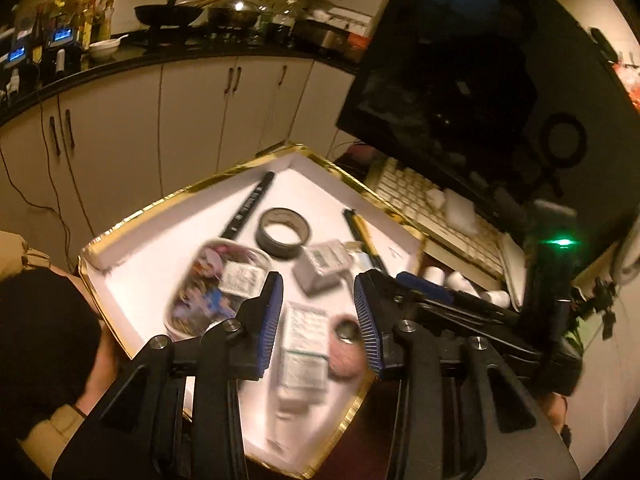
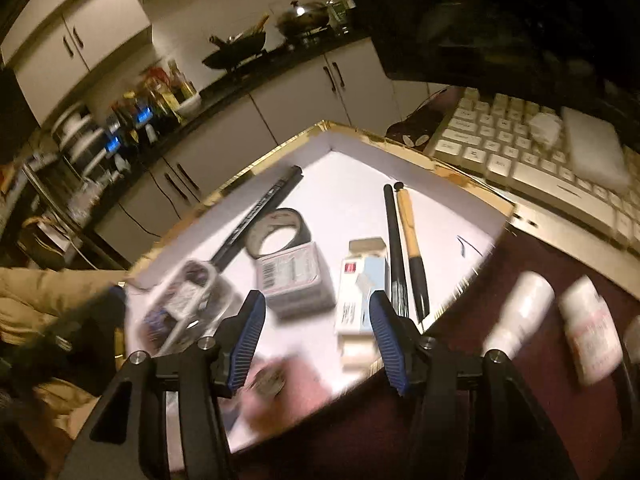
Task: Organize objects
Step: 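Withdraw both tools from the tray back over the desk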
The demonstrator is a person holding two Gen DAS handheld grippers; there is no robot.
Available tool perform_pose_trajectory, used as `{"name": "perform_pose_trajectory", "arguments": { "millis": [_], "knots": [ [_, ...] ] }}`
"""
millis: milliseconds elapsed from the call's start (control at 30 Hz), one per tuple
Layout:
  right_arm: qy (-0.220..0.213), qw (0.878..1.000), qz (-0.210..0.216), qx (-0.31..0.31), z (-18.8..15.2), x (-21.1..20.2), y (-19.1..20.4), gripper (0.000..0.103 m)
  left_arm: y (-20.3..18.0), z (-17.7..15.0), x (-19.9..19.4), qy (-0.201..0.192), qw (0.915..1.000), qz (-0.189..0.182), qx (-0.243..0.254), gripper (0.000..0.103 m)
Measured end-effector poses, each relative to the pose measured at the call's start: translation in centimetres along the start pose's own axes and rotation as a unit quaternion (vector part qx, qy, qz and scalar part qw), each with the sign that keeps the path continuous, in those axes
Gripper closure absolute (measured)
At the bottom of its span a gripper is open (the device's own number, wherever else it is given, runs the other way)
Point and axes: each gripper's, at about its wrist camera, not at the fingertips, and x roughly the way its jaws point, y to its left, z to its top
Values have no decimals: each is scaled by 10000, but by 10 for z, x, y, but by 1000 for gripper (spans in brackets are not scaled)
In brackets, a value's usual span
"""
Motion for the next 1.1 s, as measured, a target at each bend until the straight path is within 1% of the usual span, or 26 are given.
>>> {"name": "perform_pose_trajectory", "arguments": {
  "millis": [67, 133, 233, 300, 433, 533, 600, 700, 867, 967, 1100],
  "knots": [
    [-181, 9998, 91, -83, -10, -23, 4, 48, -7, -6, -4, 17, 10000, -80, 56, 61],
    [-362, 9992, 92, -110, -22, -45, 3, 48, -15, -13, -7, 22, 9997, -205, 102, 61],
    [-548, 9984, 113, -59, -42, -74, -7, 48, -29, -22, -5, 131, 9990, -355, 240, 61],
    [-634, 9980, -32, 10, -55, -88, -18, 48, -42, -30, 0, 260, 9978, -520, 307, 61],
    [-728, 9959, -431, 321, -82, -112, -53, 49, -67, -44, 11, 502, 9948, -725, 505, 61],
    [-744, 9924, -730, 661, -101, -130, -83, 49, -85, -55, 17, 653, 9921, -800, 709, 61],
    [-885, 9882, -866, 897, -112, -146, -103, 49, -91, -59, 21, 727, 9908, -826, 790, 61],
    [-1034, 9818, -1096, 1153, -119, -166, -129, 49, -98, -64, 26, 857, 9891, -848, 846, 61],
    [-1123, 9756, -1392, 1271, -120, -182, -153, 49, -103, -68, 33, 999, 9876, -823, 891, 61],
    [-1032, 9764, -1308, 1374, -118, -177, -164, 49, -103, -70, 34, 1014, 9874, -835, 881, 61],
    [-943, 9791, -1266, 1285, -113, -169, -164, 49, -103, -74, 38, 1127, 9862, -858, 853, 61]
  ]
}}
